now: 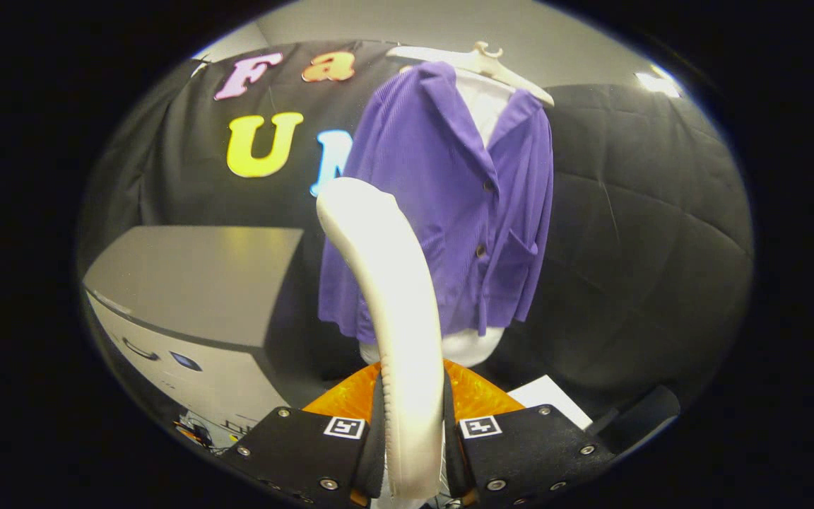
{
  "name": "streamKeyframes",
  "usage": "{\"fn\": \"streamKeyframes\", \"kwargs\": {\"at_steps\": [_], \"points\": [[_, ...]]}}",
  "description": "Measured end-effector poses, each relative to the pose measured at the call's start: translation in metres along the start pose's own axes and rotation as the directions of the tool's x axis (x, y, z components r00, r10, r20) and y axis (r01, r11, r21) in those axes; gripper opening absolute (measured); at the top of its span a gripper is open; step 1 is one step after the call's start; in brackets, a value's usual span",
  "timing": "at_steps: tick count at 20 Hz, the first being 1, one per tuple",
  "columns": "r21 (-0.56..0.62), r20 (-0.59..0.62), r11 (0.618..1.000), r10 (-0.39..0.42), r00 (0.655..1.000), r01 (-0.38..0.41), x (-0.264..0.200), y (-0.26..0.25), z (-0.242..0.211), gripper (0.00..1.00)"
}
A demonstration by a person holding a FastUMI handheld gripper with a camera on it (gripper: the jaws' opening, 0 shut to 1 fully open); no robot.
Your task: Iron the clothes twice with a garment steamer, once on the left side and once on the right side.
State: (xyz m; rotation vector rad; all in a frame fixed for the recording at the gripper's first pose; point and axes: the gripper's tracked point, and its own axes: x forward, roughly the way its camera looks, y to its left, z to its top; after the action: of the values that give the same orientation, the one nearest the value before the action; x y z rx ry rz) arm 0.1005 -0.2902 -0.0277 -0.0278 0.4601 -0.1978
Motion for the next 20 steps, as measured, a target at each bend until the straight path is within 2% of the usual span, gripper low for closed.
{"fn": "streamKeyframes", "kwargs": {"at_steps": [6,9,13,20], "points": [[0.042,0.186,0.992,0.109,0.976,-0.119,-0.052,0.018,0.070,0.34],[0.046,0.249,0.986,0.146,0.957,-0.163,-0.076,0.018,0.088,0.34],[0.050,0.316,0.976,0.184,0.931,-0.210,-0.094,0.016,0.092,0.34],[0.061,0.330,0.974,0.188,0.925,-0.220,-0.102,-0.001,0.096,0.34]]}}
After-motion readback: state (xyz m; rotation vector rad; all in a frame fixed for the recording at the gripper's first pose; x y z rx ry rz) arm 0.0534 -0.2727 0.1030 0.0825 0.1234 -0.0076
